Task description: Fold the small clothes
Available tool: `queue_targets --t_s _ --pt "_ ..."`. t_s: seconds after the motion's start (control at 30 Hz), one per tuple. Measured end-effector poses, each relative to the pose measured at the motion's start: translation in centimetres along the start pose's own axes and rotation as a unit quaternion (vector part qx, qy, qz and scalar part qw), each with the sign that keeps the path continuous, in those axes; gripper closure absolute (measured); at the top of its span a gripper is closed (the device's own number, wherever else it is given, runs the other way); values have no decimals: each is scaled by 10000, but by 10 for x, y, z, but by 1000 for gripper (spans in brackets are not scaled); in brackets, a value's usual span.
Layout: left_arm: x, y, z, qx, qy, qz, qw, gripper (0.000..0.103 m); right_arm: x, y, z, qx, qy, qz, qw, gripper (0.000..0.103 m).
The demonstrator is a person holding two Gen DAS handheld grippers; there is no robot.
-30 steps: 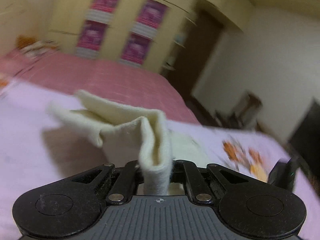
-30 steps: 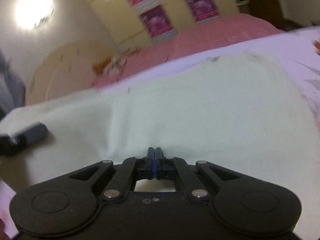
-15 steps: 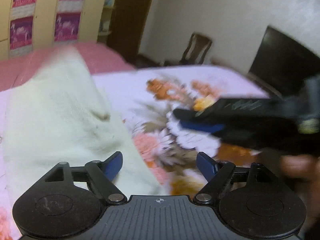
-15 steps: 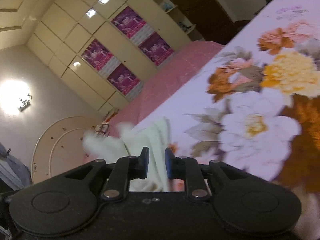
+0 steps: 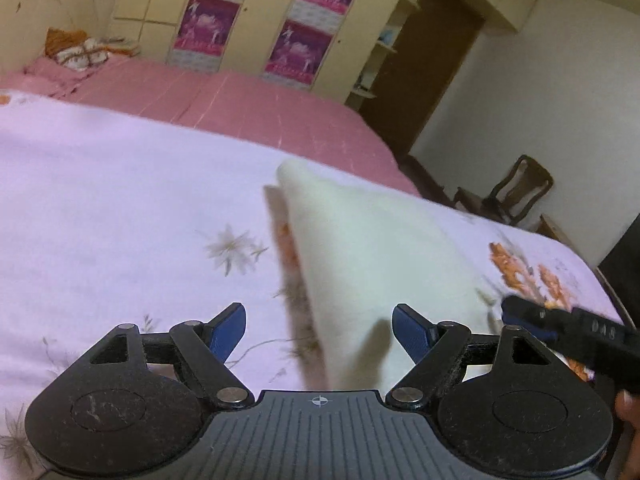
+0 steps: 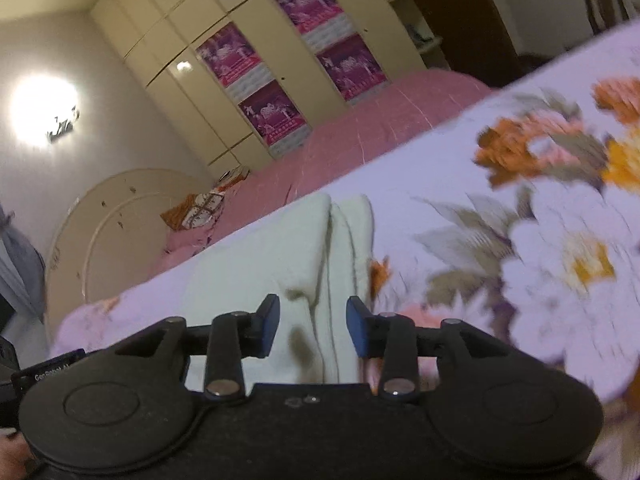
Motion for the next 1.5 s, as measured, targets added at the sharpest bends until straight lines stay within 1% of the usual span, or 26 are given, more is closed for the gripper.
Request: queue_targets --t_s 0.1,0.17,0.23,0.27,0.3,0.33,0.43,0.53,0.57,0.63,0.67,0.77,0.8,0.83,0.9,0.97,1.07,1.17,1.27,1.3,1.33,1.37,1.43,1.5 --pt "12 0 1 -61 21 -20 10000 23 21 2 3 -171 168 -47 9997 67" --pt "32 -2 -3 -49 63 -31 10000 23 32 4 2 -247 312 -45 9992 69" --pt "43 -8 -3 -3 80 -42 10000 23 40 9 -2 -407 447 -114 9981 77" --pt "55 -10 -2 13 81 -48 10000 23 40 10 -4 -481 483 -171 9975 79" --pt "60 -17 0 35 68 -53 10000 23 39 12 -5 -511 470 -156 9975 86" --pt "60 -20 2 54 52 -66 9999 23 35 14 -5 -514 428 -139 9977 89" --pt "56 -32 8 133 -13 -300 9995 23 11 17 0 -387 250 -54 9989 91" --pt "56 -46 7 406 57 -408 9983 23 -14 10 -1 -311 112 -124 9994 91" --pt "59 -49 5 504 119 -408 9978 23 -16 3 -3 -219 107 -181 9995 91" --pt "66 -50 -6 565 414 -339 9970 23 -5 -14 -9 -34 293 -349 9990 91" --pt "68 -49 -10 555 506 -314 9967 23 1 -19 -11 45 344 -343 9988 90" --pt "61 -48 -16 568 452 -341 9968 23 -5 -16 -5 192 310 -245 9990 86" --pt "58 -45 -17 552 450 -329 9969 23 -14 -13 -2 188 209 -212 9994 79" --pt "56 -43 -18 520 447 -339 9971 23 -22 -11 -2 162 175 -166 9996 77" --pt "48 -38 -21 465 412 -317 9976 23 -36 -11 -11 175 318 -91 9993 77" --pt "34 -38 -28 440 320 -319 9980 23 -56 -17 -26 136 405 -111 9990 78" --pt "15 -38 -47 310 284 -271 9987 23 -75 -19 -48 184 480 -146 9986 79" --pt "12 -41 -63 328 352 -202 9986 23 -80 -17 -61 165 546 -186 9982 79" --pt "11 -44 -64 436 381 -77 9983 23 -73 -11 -68 -20 620 -244 9978 81" --pt "12 -44 -64 455 410 -48 9981 23 -72 -9 -69 -105 611 -267 9977 85" --pt "13 -45 -63 472 438 -35 9979 23 -71 -8 -71 -186 606 -304 9975 95" --pt "12 -46 -63 480 458 -35 9978 23 -69 -9 -71 -248 618 -378 9971 98" --pt "9 -47 -61 468 459 -58 9978 23 -74 -8 -72 -305 591 -398 9970 99" --pt "4 -47 -62 468 451 -93 9978 23 -89 -2 -69 -316 503 -306 9978 99"
Point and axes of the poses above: each gripper's, at about its wrist camera, not at the fingertips, and x roughly the way its jaws point, y to its left, z to its top, the point moved 9 cm from there along x, roughly the way its jaws point, and after that the axes turned 11 degrees about x, right-handed, at the moved point
